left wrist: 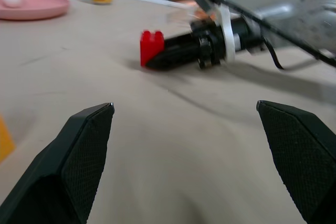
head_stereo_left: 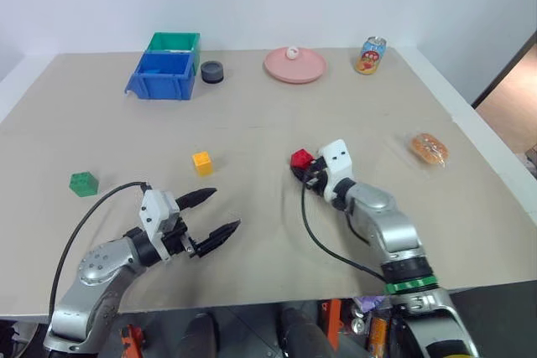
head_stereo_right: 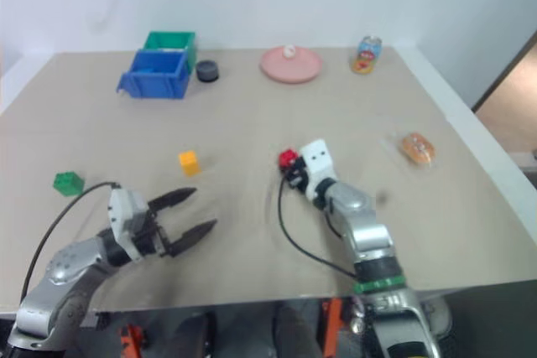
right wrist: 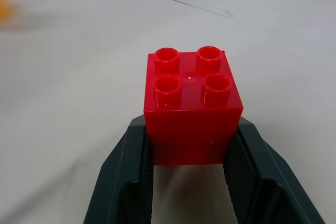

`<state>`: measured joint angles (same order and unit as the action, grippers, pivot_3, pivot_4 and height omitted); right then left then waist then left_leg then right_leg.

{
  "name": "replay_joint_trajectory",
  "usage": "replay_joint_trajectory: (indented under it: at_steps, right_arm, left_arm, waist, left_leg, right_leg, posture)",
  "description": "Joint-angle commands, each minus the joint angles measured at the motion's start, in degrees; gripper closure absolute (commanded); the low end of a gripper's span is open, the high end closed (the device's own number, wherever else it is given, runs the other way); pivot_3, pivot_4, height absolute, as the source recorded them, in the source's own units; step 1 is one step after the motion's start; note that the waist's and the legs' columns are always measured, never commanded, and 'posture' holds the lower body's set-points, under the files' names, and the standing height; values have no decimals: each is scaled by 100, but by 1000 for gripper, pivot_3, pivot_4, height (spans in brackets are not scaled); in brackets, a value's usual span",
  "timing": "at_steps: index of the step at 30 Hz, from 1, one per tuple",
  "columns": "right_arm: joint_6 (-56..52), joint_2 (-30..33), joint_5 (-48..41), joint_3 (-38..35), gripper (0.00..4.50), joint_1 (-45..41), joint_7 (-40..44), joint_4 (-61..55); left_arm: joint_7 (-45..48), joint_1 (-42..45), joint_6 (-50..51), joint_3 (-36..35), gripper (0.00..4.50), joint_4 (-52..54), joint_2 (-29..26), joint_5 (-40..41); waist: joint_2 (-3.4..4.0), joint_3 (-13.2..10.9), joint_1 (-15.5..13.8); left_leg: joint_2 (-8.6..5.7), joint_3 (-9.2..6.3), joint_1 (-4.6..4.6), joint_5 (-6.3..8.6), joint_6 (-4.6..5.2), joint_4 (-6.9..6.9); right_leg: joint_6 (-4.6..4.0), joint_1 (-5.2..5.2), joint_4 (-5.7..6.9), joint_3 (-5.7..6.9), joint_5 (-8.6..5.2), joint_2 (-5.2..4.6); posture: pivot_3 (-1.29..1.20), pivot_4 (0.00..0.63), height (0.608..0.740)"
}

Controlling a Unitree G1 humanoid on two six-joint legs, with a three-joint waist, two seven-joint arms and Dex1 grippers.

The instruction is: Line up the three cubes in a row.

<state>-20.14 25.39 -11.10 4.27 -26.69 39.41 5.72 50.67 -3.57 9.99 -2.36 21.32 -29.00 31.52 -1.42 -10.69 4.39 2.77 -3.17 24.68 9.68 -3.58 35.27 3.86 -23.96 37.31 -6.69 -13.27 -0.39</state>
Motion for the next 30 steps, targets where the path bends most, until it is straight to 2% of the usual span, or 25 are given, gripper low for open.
replay_joint_trajectory:
  at_steps: [1,5,13,19,30]
  right_arm:
    - [766,794,-313,-8,3266,187,1635,-188]
    - [1316,1244,-495,-59,3266,84,2620,293]
    - [2277,1155,-367,122,3266,-625,3508,1501]
    - [2241,1034,-443,534,3266,-739,4434,1448]
    - [2427,728,-359,582,3266,-806,4414,1635]
  left_arm:
    - [337,118,-21,-240,0,-66,-188,249]
    - [479,251,44,-343,0,-201,-266,385]
    - [465,247,329,-459,0,-5,-303,613]
    - [489,-19,628,-821,0,329,-682,845]
    - [140,-525,857,-1356,0,859,-811,1093]
  waist:
    - [0,0,-9]
    - [-1,-1,35]
    - [-2,-3,47]
    - [-1,-5,31]
    - [0,-6,22]
  left_leg:
    - [0,0,0,2,2,0]
    - [2,3,-4,6,3,-3]
    - [3,4,-9,5,2,4]
    - [4,1,-8,5,2,-7]
    - [4,1,-10,4,-1,-2]
  right_leg:
    - [-1,0,-1,1,-4,0]
    - [-4,-2,-1,2,-7,1]
    - [-5,3,0,2,4,2]
    - [-6,0,0,3,-4,4]
    - [-7,3,0,5,-1,3]
  posture:
    - [0,150,736]
    - [0,150,736]
    - [0,150,736]
    - [0,150,736]
    - [0,150,736]
